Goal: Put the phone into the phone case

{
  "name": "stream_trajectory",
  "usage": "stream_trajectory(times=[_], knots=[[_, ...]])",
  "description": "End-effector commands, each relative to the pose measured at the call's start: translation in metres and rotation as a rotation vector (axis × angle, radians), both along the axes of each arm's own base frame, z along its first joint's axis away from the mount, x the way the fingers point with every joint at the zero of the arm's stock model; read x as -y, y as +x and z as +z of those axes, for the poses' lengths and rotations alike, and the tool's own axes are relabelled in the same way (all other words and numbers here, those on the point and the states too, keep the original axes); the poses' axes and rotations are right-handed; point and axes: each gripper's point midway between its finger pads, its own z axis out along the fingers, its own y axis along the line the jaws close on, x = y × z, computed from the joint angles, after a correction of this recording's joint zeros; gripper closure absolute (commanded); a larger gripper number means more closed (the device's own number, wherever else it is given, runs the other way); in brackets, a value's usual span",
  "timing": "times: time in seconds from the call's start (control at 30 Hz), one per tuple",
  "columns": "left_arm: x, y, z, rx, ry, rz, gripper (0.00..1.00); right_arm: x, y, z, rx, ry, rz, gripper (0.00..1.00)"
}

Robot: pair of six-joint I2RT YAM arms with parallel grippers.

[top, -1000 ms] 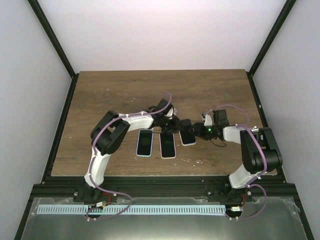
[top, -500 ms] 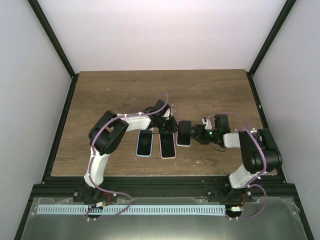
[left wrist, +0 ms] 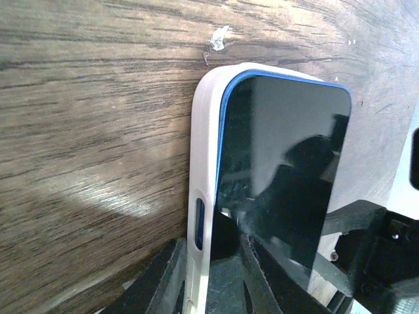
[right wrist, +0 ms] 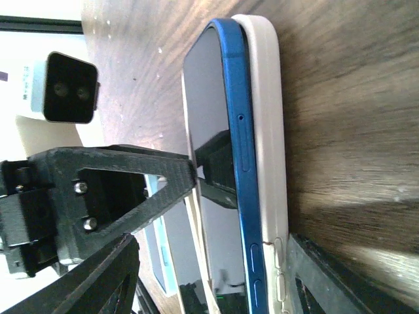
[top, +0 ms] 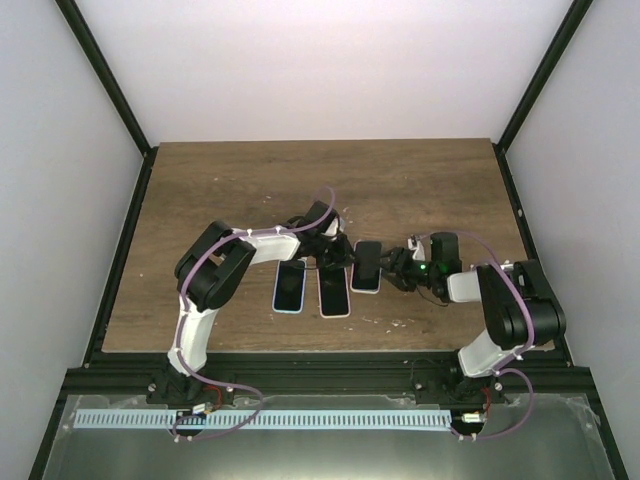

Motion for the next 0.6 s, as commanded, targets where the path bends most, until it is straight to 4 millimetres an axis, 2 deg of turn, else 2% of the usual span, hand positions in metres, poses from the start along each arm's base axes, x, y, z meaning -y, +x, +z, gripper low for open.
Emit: stream_trajectory(times=[0.0,0.17,0.43,0.57], knots=[[0.012,-0.026,0.004,-0.036,-0.032,-0.085,0.74,-0.020,0.009,0.054,0.172,0.107,0.062,0.38],[0.006,-0.028,0.005,-0.018,-0.009,-0.084,0.72,-0.017,0.007,0.061,0.180,0.118,0.019,0.38],[0.001,-0.034,-0.003,-0.027,0.002,-0.081,0.72,-0.030,-0.002,0.042,0.130,0.131,0.055,0.39],[0.000,-0.036,-0.002,-0.024,-0.003,-0.085,0.72,-0.036,0.000,0.041,0.142,0.131,0.102,0.47]])
